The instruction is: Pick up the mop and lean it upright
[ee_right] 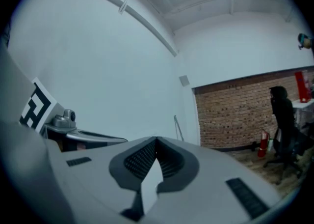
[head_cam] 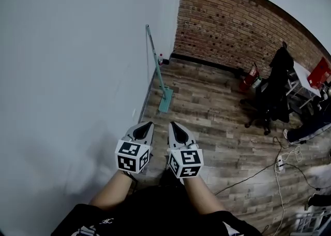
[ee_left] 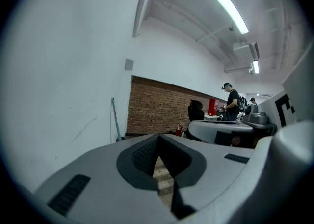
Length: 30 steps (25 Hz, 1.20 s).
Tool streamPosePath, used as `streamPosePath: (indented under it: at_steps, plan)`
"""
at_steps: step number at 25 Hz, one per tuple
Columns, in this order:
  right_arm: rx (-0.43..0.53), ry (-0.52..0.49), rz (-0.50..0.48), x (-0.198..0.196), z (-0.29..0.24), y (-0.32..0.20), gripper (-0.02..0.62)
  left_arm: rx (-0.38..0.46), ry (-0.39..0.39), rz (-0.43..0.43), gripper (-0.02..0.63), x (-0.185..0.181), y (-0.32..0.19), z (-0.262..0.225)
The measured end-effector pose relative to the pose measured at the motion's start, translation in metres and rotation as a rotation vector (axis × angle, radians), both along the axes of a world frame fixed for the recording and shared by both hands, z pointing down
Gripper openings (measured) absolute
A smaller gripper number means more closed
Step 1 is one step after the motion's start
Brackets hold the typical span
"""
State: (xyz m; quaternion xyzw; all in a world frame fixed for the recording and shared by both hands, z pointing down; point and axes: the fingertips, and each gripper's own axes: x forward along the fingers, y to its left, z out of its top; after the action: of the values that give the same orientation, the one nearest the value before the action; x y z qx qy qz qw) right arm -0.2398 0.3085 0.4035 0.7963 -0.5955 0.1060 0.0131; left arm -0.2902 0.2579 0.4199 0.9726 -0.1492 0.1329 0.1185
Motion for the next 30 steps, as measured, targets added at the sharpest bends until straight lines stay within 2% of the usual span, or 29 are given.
streamPosePath:
  at_steps: [8, 13, 21, 26, 30]
  plan:
    - [0.029, 0.0, -0.014, 0.123, -0.02, -0.054, 0.014, 0.026, -0.006, -0.01, -0.003, 0.116, -0.05, -0.019]
    - [0.03, -0.006, -0.034, 0.185, -0.023, -0.087, 0.014, 0.024, -0.011, -0.037, -0.003, 0.174, -0.084, -0.021]
    - [0.01, -0.014, -0.07, 0.247, -0.014, -0.121, 0.014, 0.002, -0.01, -0.103, -0.003, 0.228, -0.126, -0.014]
    - [-0.025, -0.046, -0.066, 0.274, 0.005, -0.141, 0.014, -0.037, -0.034, -0.117, -0.003, 0.25, -0.151, 0.005]
    - [-0.051, -0.033, -0.083, 0.299, 0.02, -0.174, 0.014, -0.059, -0.022, -0.118, -0.003, 0.283, -0.186, 0.022]
